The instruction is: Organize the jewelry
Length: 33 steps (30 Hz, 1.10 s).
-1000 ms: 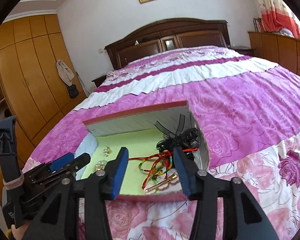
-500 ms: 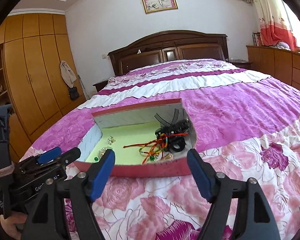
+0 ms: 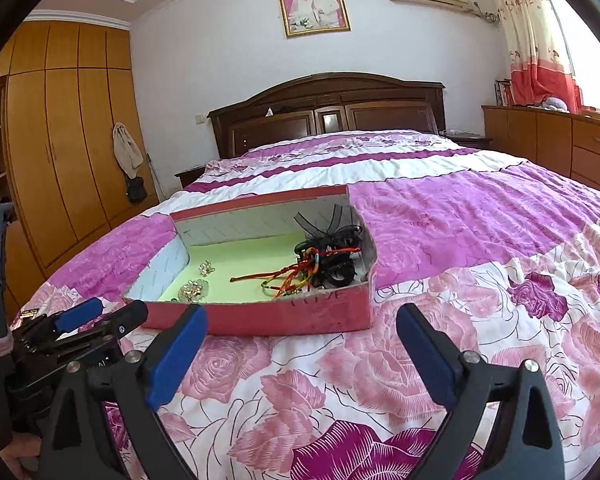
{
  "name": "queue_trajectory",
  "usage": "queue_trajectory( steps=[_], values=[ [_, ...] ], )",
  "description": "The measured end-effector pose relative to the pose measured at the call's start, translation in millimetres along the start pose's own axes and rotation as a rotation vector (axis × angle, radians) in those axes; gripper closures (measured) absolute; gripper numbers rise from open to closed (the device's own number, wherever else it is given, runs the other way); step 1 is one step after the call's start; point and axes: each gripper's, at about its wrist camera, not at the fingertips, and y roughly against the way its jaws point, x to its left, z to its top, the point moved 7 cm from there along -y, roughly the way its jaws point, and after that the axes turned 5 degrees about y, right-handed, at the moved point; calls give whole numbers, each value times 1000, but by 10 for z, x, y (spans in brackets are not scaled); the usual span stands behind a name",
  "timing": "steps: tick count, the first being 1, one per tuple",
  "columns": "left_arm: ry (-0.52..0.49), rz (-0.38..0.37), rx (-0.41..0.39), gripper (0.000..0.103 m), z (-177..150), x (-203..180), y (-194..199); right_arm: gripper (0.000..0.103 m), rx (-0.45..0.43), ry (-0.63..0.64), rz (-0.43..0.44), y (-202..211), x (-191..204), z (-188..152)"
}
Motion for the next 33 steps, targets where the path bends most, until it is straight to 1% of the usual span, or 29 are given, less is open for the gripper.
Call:
queue_trajectory(
  steps=[11, 33],
  values=[
    [3, 10, 5, 41, -72, 7, -27, 6, 1, 17, -16, -25, 31, -79],
    [5, 7, -1, 41, -73, 13, -21, 5, 7, 11, -17, -30, 27, -108]
  ],
)
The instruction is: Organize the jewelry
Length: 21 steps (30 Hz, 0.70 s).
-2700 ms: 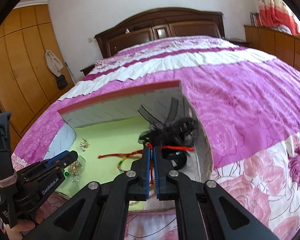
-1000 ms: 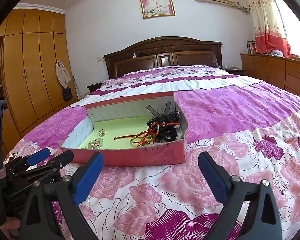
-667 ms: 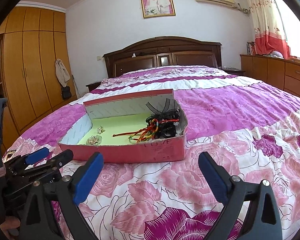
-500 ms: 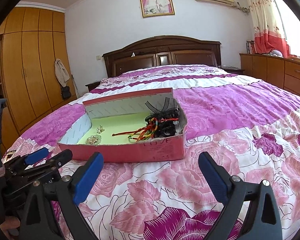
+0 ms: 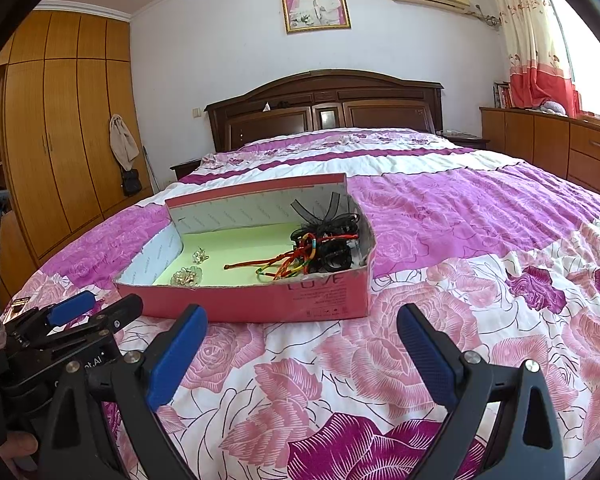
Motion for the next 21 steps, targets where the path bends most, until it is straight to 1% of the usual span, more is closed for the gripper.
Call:
queue_trajectory(
  steps=[21],
  values=[
    [1, -1, -2, 41, 2, -3, 3, 5, 6, 0, 0, -5, -13, -25]
  ],
)
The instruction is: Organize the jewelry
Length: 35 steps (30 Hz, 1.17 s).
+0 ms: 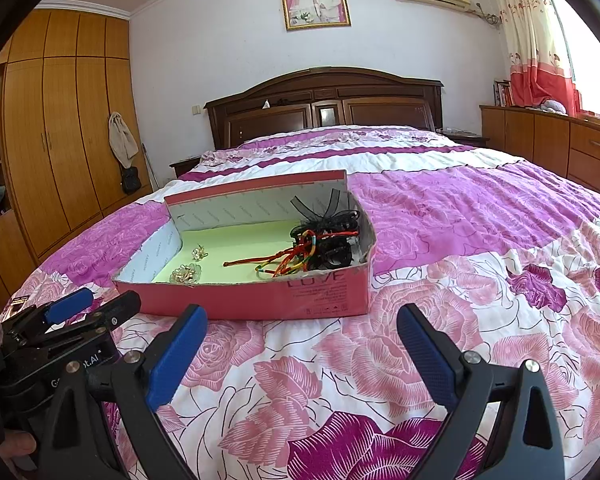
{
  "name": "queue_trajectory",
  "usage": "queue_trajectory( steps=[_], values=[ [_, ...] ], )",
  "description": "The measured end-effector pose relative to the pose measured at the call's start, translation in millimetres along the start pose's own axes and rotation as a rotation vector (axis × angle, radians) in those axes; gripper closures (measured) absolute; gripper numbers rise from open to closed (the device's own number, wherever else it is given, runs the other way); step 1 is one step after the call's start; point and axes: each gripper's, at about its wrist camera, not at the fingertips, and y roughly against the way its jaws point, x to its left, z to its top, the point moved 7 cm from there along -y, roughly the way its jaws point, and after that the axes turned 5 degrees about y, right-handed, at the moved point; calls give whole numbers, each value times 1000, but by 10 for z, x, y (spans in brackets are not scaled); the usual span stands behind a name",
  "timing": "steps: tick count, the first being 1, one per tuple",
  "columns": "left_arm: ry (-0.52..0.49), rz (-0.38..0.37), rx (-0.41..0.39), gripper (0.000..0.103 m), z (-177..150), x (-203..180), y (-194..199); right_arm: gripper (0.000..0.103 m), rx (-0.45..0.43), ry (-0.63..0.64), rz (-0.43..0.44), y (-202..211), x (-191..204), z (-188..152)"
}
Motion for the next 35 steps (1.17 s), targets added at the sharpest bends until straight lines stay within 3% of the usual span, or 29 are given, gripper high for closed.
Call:
queue_trajectory(
  steps=[35],
  values=[
    [0, 0, 3, 41, -1, -6, 4, 5, 4, 2, 0, -5, 10, -12]
  ],
)
